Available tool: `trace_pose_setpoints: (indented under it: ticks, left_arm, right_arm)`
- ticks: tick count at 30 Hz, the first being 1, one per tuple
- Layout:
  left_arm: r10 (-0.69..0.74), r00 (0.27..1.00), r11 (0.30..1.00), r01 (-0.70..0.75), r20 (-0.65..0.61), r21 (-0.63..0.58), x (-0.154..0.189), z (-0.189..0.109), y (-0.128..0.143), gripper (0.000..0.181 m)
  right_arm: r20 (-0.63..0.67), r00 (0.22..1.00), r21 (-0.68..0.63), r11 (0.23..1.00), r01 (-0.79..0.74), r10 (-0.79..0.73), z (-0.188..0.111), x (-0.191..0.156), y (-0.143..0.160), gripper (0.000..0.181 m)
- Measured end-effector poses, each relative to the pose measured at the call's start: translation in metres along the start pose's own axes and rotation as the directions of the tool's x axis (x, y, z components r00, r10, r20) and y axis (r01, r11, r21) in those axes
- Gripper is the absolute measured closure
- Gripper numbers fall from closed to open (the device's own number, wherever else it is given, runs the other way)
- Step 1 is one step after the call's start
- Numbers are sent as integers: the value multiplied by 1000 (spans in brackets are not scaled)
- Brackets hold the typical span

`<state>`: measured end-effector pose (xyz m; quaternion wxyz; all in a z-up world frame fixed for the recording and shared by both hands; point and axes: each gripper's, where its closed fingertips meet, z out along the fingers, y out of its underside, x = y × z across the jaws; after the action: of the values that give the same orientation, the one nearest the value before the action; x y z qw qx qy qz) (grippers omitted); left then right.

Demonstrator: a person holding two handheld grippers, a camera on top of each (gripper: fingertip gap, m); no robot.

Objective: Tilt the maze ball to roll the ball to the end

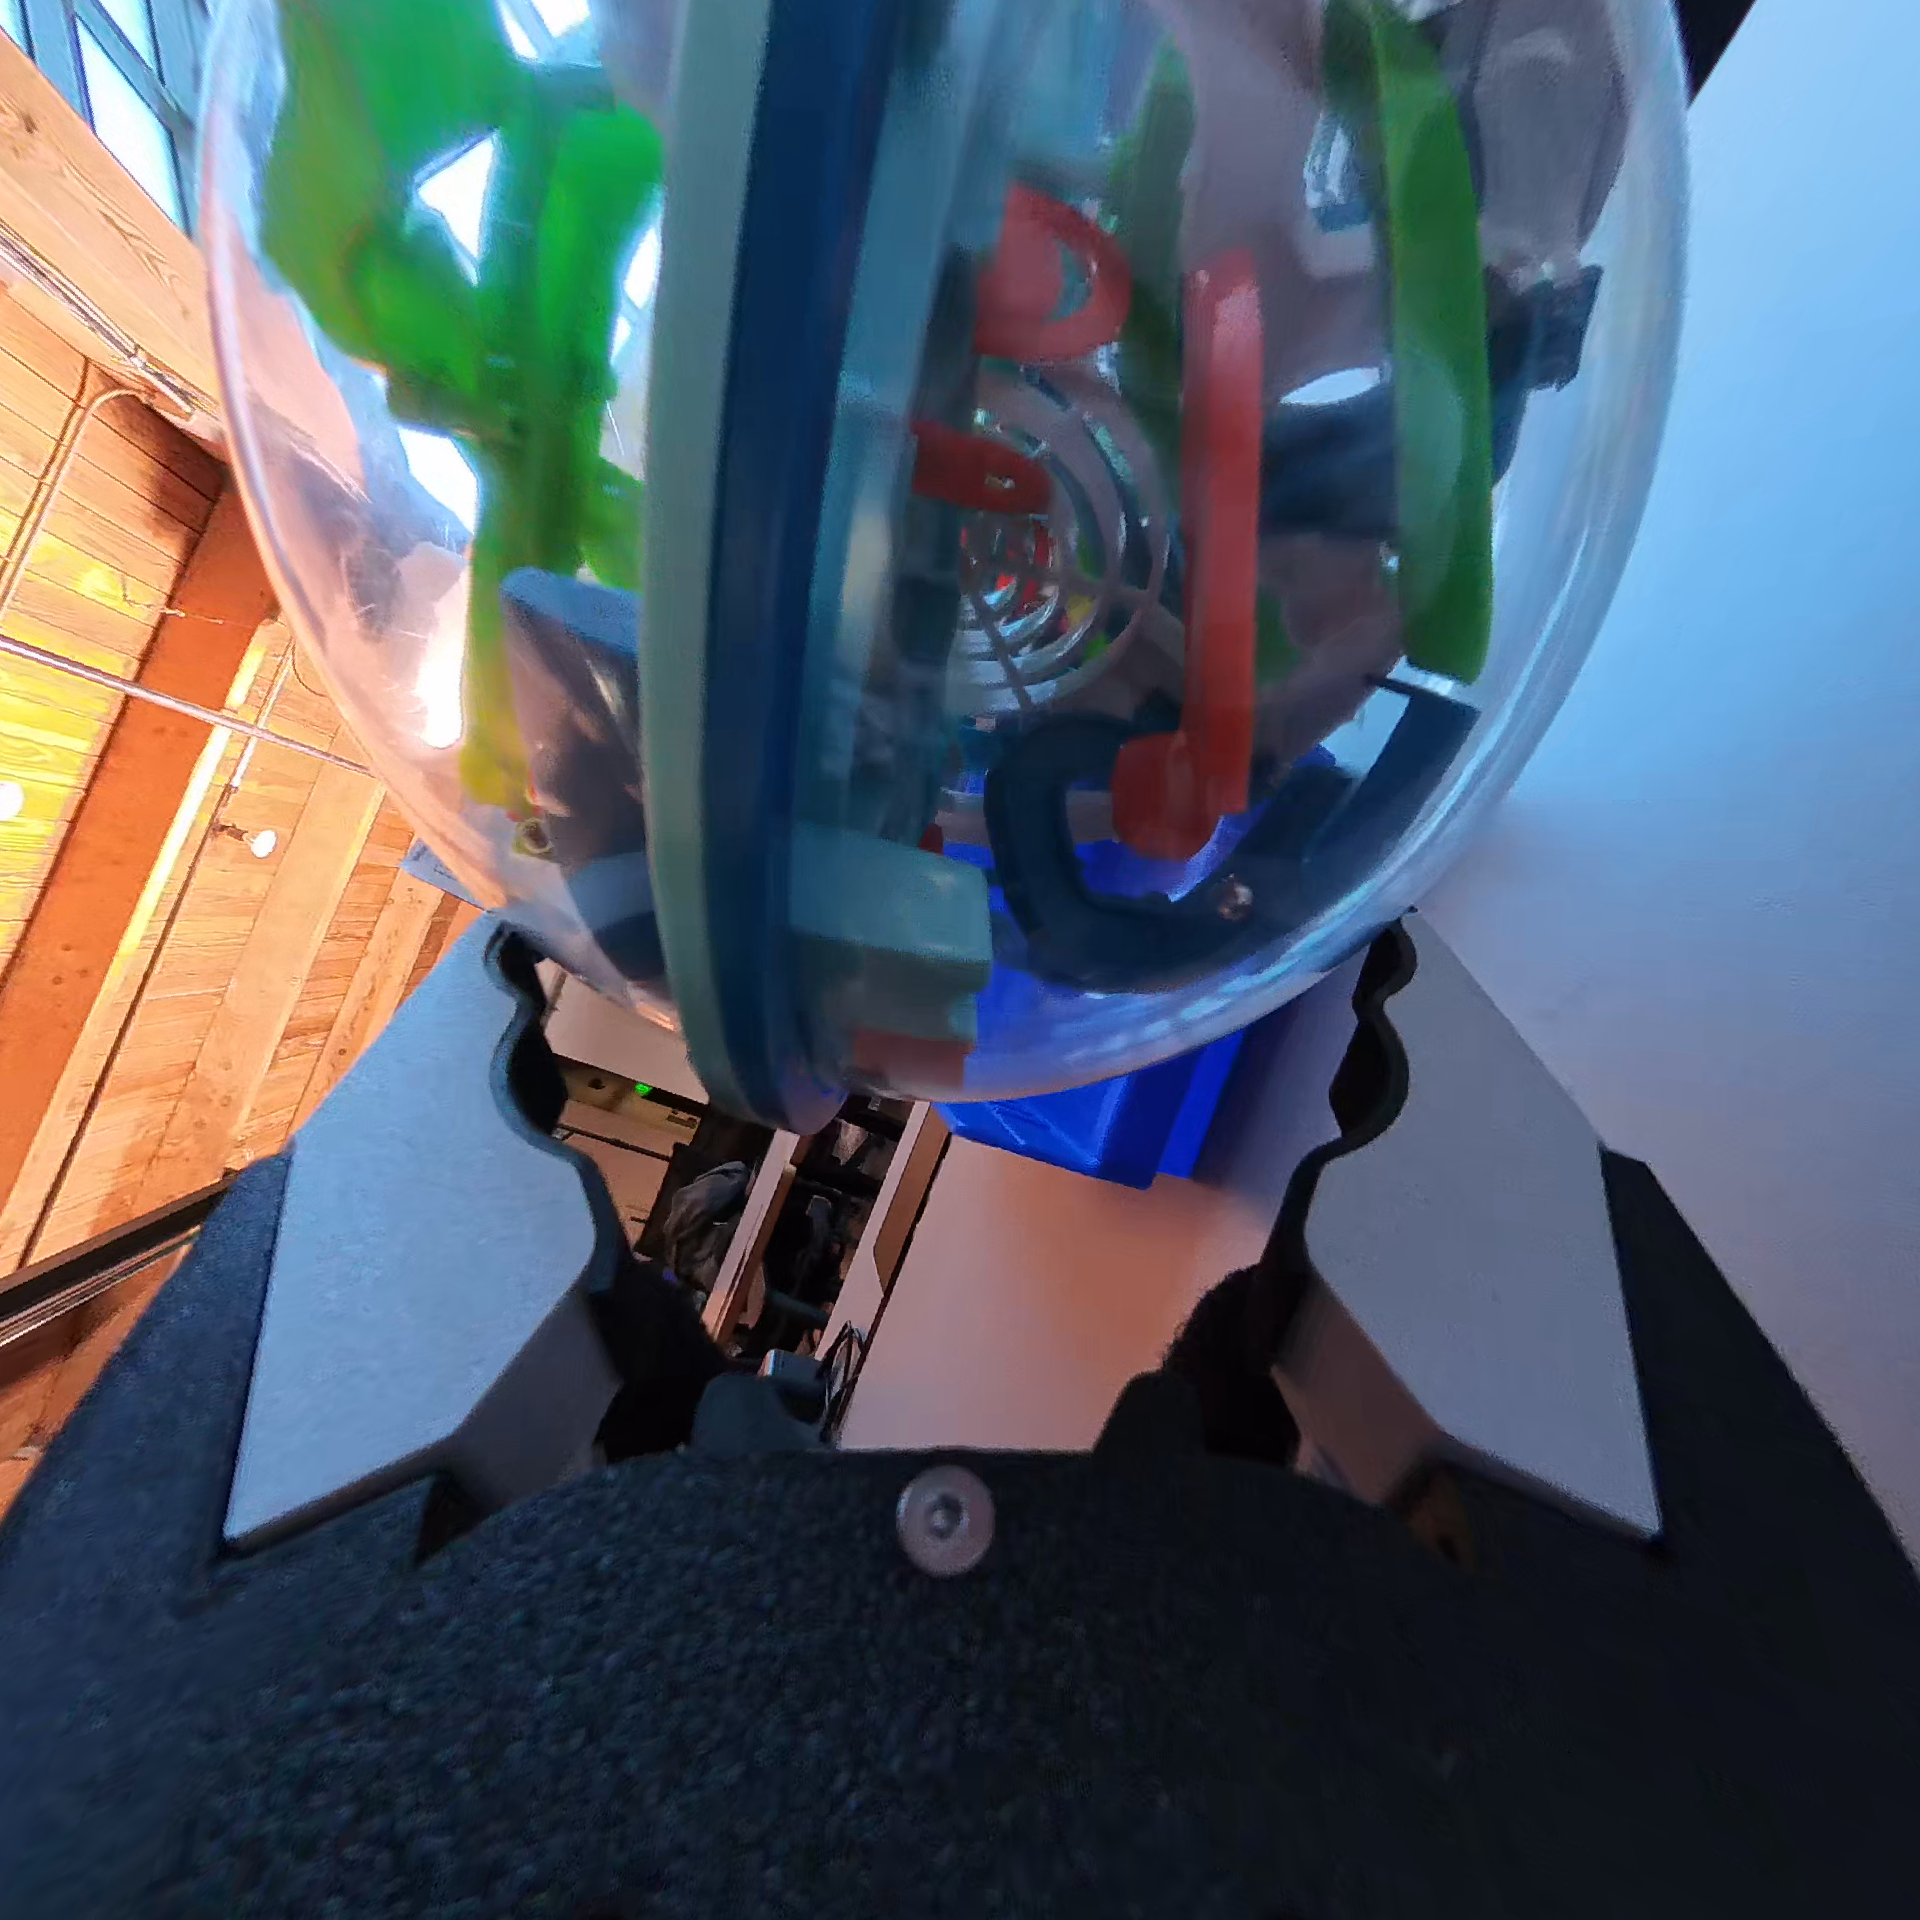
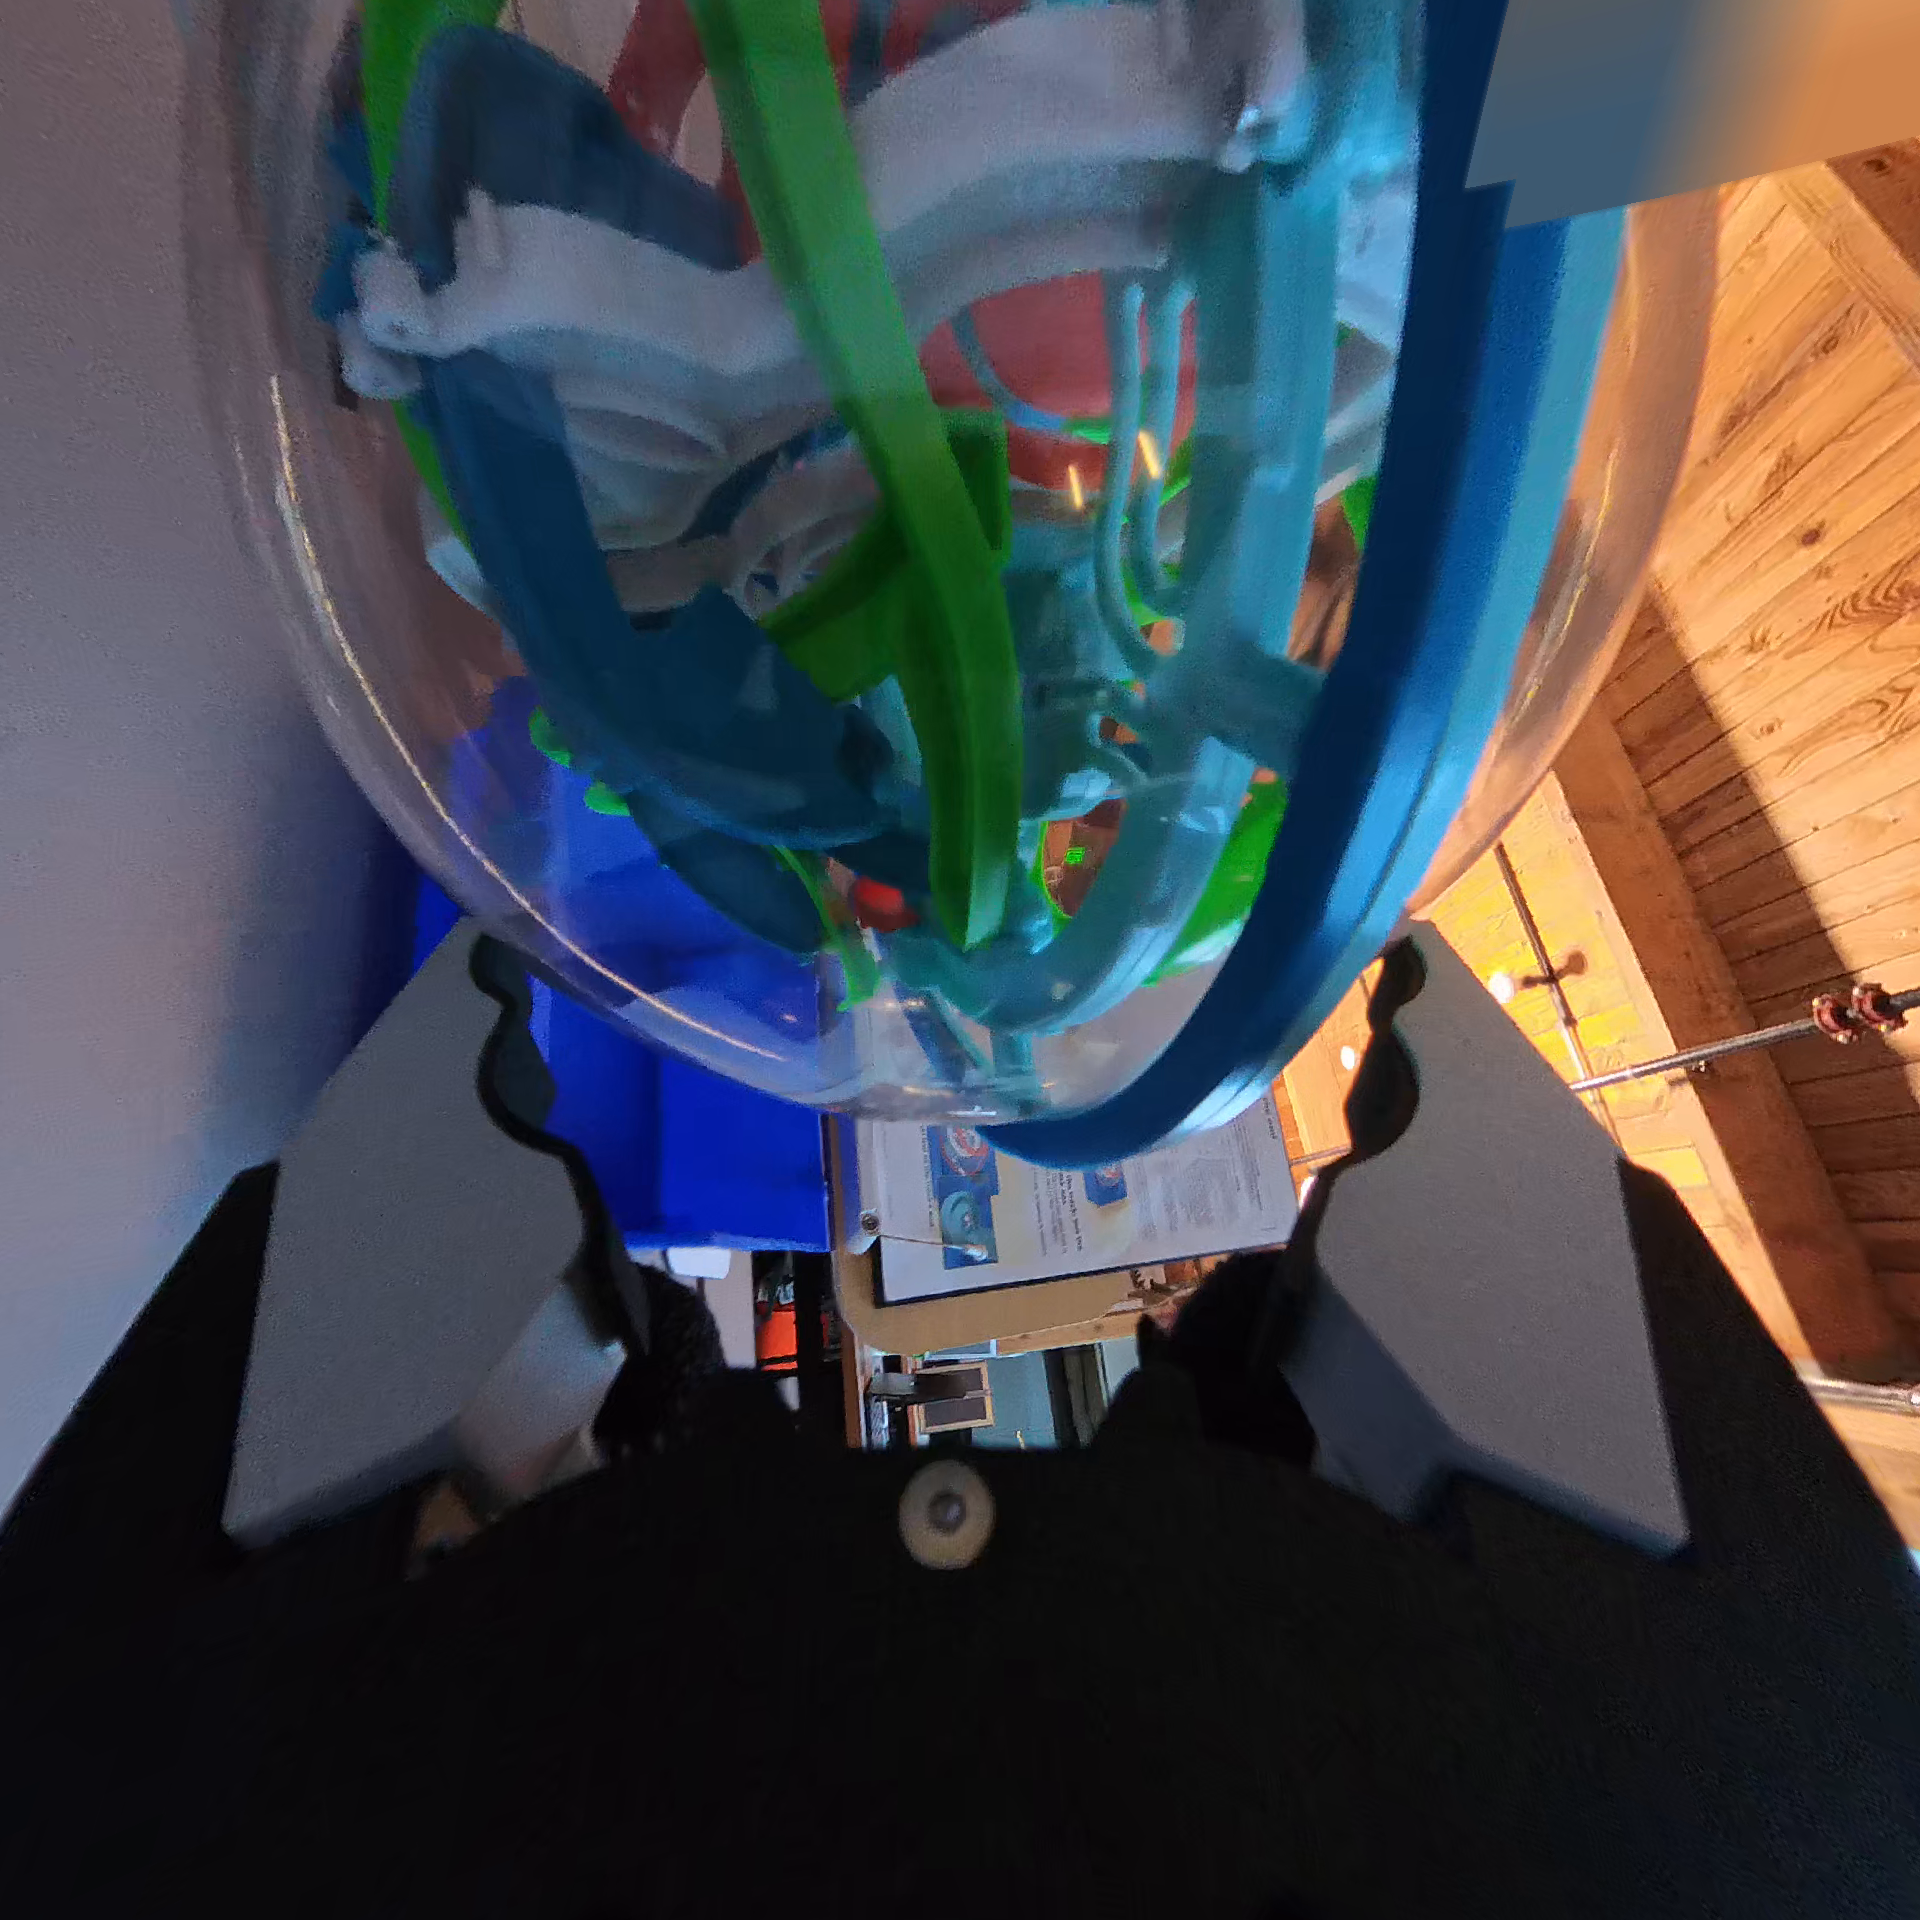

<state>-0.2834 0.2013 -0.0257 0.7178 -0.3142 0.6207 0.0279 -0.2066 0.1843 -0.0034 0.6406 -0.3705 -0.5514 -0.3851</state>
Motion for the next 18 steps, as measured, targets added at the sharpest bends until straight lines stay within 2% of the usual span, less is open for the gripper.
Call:
trace_pose_setpoints:
  ticks: [7,18]
  left_arm:
    - [116,993,993,-116,17,-36,7,7,-1,32]
    - [92,996,995,-92,-6,-45,13,10,5,32]
  right_arm:
    - [-119,993,-21,1000,-4,2,-6,-10,12,28]
    - [-87,996,-22,999,-31,29,-3,-19,16,28]
